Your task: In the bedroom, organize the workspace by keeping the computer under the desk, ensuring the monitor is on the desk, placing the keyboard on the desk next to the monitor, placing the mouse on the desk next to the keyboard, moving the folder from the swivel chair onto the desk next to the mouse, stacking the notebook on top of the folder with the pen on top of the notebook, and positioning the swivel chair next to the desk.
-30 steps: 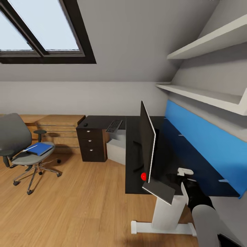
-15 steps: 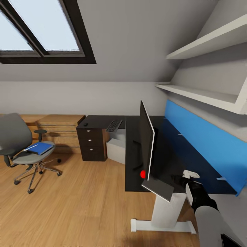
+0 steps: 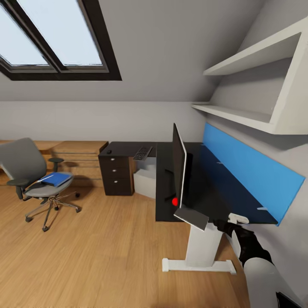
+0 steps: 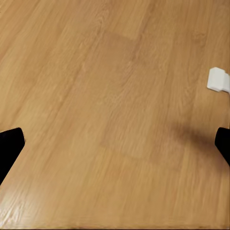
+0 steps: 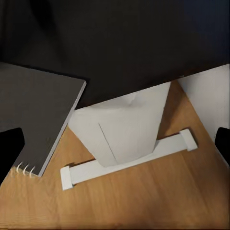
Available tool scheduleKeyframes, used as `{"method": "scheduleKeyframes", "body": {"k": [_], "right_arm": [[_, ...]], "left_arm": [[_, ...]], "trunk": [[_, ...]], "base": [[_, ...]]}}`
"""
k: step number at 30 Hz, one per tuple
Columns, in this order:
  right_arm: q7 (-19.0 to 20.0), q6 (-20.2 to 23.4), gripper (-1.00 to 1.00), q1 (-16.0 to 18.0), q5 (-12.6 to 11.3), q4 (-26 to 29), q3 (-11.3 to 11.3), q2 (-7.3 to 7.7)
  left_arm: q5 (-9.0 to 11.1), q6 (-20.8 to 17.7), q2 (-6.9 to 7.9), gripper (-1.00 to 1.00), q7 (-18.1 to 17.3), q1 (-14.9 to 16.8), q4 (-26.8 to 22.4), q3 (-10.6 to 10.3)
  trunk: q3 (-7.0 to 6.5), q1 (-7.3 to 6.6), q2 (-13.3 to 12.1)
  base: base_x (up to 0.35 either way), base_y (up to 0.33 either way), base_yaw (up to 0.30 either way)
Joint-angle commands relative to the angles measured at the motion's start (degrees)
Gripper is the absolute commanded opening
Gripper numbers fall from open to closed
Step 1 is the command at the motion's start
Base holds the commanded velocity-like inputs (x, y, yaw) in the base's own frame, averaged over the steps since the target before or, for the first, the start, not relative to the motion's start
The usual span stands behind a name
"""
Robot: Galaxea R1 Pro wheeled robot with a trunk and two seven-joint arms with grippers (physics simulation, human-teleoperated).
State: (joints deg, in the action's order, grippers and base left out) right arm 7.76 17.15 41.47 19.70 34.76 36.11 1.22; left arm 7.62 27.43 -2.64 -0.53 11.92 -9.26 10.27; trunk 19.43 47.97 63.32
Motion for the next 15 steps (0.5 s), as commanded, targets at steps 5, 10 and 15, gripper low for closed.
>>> {"method": "scheduleKeyframes", "body": {"k": [5, 10, 15], "right_arm": [[0.48, -0.59, 1.0, 0.02, 0.6, 0.04, 0.36, 0.06], [0.5, -0.71, 1.0, -0.02, 0.57, -0.05, 0.38, -0.03], [0.52, -0.74, 1.0, -0.05, 0.53, -0.22, 0.43, -0.13]], "left_arm": [[0.46, -0.07, 0.0, 1.0, -0.17, 0.03, 0.03, -0.15], [0.38, -0.15, -0.07, 1.0, -0.28, 0.03, 0.1, -0.22], [0.27, -0.04, -0.14, 1.0, -0.32, 0.03, 0.11, -0.24]], "trunk": [[0.07, -0.03, 0.05], [0.07, -0.03, 0.05], [0.07, -0.03, 0.05]], "base": [[-0.181, 0.0, 0.0], [-0.028, 0.0, 0.0], [0.037, 0.0, 0.0]]}}
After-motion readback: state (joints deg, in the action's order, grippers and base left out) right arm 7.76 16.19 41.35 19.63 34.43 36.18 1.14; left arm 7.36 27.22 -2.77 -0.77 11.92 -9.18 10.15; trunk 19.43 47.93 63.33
